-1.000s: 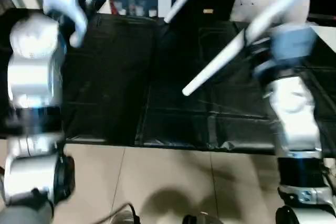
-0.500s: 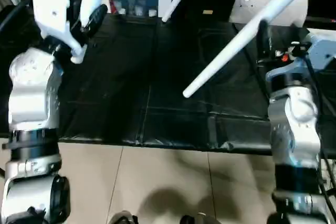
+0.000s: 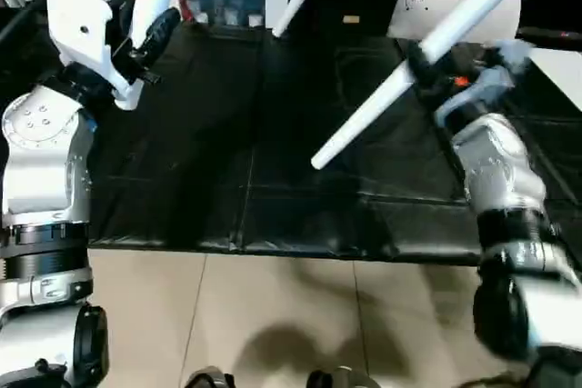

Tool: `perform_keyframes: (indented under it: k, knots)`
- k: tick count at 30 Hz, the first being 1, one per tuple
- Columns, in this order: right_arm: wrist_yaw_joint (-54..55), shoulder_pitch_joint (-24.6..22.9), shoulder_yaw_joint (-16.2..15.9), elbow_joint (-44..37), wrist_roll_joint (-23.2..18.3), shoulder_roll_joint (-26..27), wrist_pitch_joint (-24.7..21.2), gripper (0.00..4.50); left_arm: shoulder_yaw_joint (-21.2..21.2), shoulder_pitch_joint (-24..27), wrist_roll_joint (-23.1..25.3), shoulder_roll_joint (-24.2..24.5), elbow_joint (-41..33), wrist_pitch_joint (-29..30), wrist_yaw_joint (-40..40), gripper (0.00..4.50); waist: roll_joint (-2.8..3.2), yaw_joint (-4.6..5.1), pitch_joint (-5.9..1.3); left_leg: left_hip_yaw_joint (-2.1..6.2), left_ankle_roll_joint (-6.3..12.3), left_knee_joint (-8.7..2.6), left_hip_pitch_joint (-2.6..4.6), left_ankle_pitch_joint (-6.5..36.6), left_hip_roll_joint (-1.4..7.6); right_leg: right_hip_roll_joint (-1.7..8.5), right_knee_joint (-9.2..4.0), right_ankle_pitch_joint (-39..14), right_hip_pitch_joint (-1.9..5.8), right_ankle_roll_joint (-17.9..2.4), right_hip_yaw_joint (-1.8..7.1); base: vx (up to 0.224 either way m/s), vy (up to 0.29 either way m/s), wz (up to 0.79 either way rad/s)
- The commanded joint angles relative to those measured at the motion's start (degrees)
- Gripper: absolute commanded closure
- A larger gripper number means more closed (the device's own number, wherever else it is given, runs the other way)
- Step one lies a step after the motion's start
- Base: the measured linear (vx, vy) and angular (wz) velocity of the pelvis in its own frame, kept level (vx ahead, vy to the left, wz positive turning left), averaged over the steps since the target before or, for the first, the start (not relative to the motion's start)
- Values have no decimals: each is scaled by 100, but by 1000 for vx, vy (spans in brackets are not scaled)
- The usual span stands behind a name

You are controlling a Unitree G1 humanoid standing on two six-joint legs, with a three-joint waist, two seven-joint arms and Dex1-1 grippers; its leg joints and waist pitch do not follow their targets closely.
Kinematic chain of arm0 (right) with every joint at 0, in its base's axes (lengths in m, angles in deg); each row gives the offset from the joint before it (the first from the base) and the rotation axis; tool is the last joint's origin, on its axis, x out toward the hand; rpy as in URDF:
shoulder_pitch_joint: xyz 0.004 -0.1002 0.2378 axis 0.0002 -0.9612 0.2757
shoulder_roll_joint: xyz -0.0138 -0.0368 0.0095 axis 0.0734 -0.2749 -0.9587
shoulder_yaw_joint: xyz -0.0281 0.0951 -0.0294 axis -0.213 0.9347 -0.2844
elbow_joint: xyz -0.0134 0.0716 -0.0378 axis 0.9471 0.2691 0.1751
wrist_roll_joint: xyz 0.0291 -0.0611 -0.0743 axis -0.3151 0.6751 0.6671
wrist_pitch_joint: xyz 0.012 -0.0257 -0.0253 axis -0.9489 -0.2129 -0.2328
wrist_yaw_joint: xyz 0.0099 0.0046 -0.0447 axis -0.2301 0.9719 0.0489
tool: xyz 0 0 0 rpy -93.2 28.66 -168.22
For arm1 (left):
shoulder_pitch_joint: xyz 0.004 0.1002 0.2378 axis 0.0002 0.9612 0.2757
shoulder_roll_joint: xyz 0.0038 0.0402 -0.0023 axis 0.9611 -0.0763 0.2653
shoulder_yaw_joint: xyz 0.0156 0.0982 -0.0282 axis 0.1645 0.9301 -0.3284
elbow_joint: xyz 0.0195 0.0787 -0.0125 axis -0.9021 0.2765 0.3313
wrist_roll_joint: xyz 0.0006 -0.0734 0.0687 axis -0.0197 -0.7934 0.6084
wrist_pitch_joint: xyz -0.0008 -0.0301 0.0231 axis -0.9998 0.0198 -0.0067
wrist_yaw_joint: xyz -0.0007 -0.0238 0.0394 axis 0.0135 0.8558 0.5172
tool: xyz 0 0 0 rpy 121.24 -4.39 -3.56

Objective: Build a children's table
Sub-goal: Flip table

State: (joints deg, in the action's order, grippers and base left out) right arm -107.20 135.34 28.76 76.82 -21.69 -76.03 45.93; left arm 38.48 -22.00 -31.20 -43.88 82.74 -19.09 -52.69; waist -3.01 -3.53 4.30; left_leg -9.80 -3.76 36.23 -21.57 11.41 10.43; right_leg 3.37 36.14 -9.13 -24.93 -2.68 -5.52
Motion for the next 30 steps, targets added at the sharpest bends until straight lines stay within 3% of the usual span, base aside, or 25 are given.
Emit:
perform_keyframes:
  k: [1,3,5,8,11,12,13,15,16,17,19,20,22,26,29,30]
  knots:
    - [-552,111,8,21,-185,-41,-134,91,113,28,-149,-15,99,-51,122,284,-21,-23,-511,41,394,-378,34,474,240,492,-412,-1396,451,-914,349,0,0,0]
    - [-776,123,8,23,-255,-47,-183,91,117,46,-146,-14,142,-78,129,284,-35,-25,-517,41,413,-378,35,432,246,487,-403,-1318,450,-931,347,0,0,0]
    - [-1636,-475,-443,-1087,-465,-136,-636,91,130,224,-145,-124,516,-114,104,284,-71,-39,-506,36,464,-386,31,360,238,471,-420,-1204,460,-916,346,0,0,0]
    - [-1800,-848,-549,-1700,-605,-174,-860,91,249,326,16,-144,935,-327,64,286,-97,-104,-537,50,580,-388,58,218,270,476,-381,-966,443,-796,345,0,0,0]
    - [-1732,-1205,-609,-2321,-696,-174,-1050,91,297,342,116,-188,1297,-505,-30,291,-87,-148,-519,40,444,-405,89,453,269,495,-446,-1388,413,-730,340,0,0,0]
    - [-1693,-1359,-657,-2571,-692,-166,-1106,91,300,331,140,-207,1475,-576,-66,291,-27,-164,-520,52,375,-414,88,522,267,500,-460,-1513,415,-679,342,0,0,0]
    - [-1648,-1534,-743,-2837,-673,-154,-1155,91,350,319,242,-195,1695,-691,-121,291,-36,-188,-511,47,348,-423,113,568,272,473,-507,-1531,382,-587,337,0,0,0]
    - [-1573,-1757,-854,-3181,-653,-128,-1218,91,402,304,342,-191,1967,-828,-165,291,-49,-188,-518,65,312,-438,108,602,285,488,-497,-1512,400,-566,326,0,0,0]
    - [-1495,-1902,-935,-3396,-641,-71,-1289,91,383,285,376,-208,2126,-913,-260,291,32,-204,-534,91,218,-453,133,605,326,509,-488,-1367,390,-610,329,0,0,0]
    - [-1484,-1936,-959,-3436,-622,-60,-1292,91,386,283,391,-207,2158,-931,-282,291,8,-198,-518,88,202,-461,131,664,325,504,-504,-1357,383,-638,321,0,0,0]
    - [-1413,-2066,-1078,-3515,-426,-22,-1221,91,413,296,472,-195,2303,-1028,-381,291,16,-212,-511,89,99,-475,139,858,329,524,-505,-1401,397,-710,320,0,0,0]
    - [-1342,-2112,-1120,-3496,-315,17,-1168,91,406,323,498,-194,2361,-1052,-452,291,55,-216,-497,100,32,-491,140,968,321,533,-509,-1507,409,-717,315,0,0,0]
    - [-1163,-2196,-1196,-3462,-106,70,-1116,91,382,378,522,-186,2447,-1112,-534,291,31,-173,-453,109,-112,-520,210,1487,308,554,-627,-2218,409,-570,288,0,0,0]
    - [-824,-2392,-1292,-3270,319,151,-736,91,276,523,439,-122,2487,-1157,-570,291,39,-144,-423,141,-157,-566,247,1650,323,583,-709,-2603,418,-413,278,0,0,0]
    - [-601,-2724,-1347,-2866,856,117,14,91,108,1049,188,-72,2011,-1172,-460,221,47,-127,-468,155,-181,-578,211,1522,354,615,-641,-2191,461,-572,299,0,0,0]
    - [-601,-2724,-1347,-2866,856,117,14,91,108,1049,188,-72,2011,-1172,-460,221,42,-117,-462,148,-164,-578,199,1481,350,602,-639,-2105,467,-596,304,0,0,0]
